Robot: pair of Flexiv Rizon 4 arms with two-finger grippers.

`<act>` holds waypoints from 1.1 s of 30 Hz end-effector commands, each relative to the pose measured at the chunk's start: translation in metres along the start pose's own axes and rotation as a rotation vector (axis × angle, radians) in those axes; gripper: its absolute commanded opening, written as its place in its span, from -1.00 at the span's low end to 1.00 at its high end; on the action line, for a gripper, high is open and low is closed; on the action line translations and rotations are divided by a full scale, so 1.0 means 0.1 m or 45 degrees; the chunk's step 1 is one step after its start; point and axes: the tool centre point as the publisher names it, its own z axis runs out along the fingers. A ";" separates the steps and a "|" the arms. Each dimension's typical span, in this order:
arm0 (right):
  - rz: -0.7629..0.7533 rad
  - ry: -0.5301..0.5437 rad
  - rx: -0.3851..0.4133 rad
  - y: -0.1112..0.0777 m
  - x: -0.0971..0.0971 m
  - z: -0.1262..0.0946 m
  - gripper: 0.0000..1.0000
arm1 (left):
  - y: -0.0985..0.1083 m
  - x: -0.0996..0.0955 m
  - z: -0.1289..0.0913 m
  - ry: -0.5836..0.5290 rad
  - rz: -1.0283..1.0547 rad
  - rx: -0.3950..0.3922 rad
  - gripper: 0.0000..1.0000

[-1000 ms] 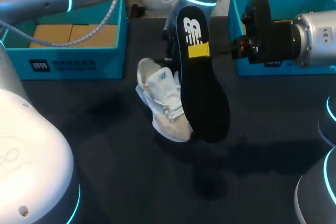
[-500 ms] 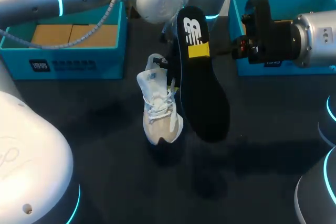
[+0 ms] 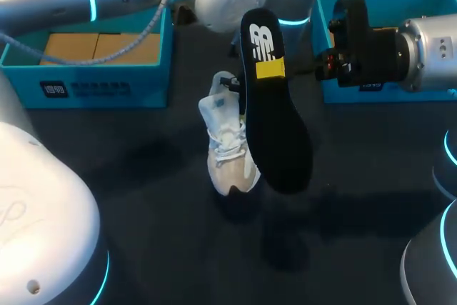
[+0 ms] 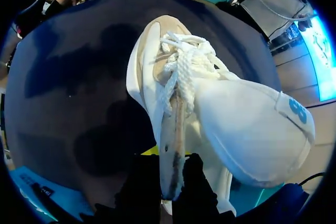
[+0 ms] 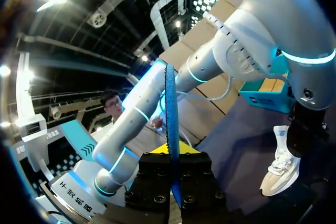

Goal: Take the shoe out of the shoebox, open the shoe tongue, remove and reinsert the insole, then place the shoe into the shoebox

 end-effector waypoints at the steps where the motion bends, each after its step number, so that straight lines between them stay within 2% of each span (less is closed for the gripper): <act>1: 0.002 -0.001 0.004 0.02 -0.01 0.03 -1.00 | 0.11 -0.24 -0.02 0.061 0.002 0.029 -1.00; 6: 0.002 -0.001 0.004 0.02 -0.01 0.03 -1.00 | 0.18 -0.36 0.05 0.086 0.018 0.025 -1.00; 18: 0.002 -0.001 0.004 0.02 -0.01 0.03 -1.00 | 0.50 -0.48 0.31 0.177 0.054 0.009 -1.00; 30: 0.002 -0.001 0.004 0.02 -0.01 0.03 -1.00 | 0.56 -0.63 0.53 0.219 0.082 0.036 -1.00; 31: 0.002 -0.001 0.004 0.02 -0.01 0.03 -1.00 | 0.56 -0.63 0.54 0.214 0.088 0.044 -0.82; 33: 0.002 -0.001 0.004 0.02 -0.01 0.03 -1.00 | 0.54 -0.63 0.56 0.210 0.094 0.051 -0.14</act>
